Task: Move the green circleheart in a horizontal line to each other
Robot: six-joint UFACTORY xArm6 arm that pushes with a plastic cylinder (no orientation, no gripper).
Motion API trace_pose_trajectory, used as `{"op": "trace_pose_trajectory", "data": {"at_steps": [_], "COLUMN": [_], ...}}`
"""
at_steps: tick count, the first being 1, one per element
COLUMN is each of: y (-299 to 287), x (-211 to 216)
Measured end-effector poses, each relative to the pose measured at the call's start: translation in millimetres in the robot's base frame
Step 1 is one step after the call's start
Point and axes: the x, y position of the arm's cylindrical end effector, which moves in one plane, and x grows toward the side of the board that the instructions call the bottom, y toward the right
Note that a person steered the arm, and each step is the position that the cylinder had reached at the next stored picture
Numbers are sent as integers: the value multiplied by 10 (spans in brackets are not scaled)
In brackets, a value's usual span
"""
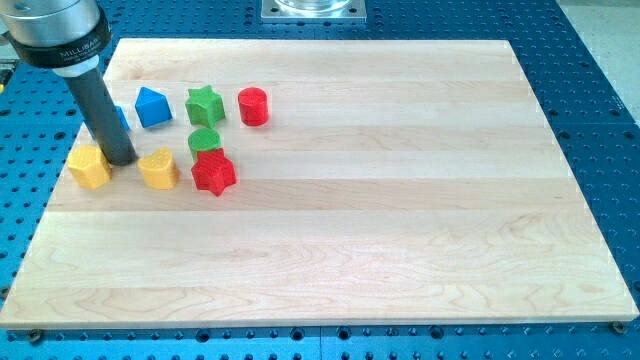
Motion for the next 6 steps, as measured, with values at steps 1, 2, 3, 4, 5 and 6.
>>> {"op": "trace_pose_trajectory", "data": {"at_steps": [1,2,3,4,5,6], "y": [513,833,869,843,788,757], "x": [-63,-63,-63,-63,26,176]}}
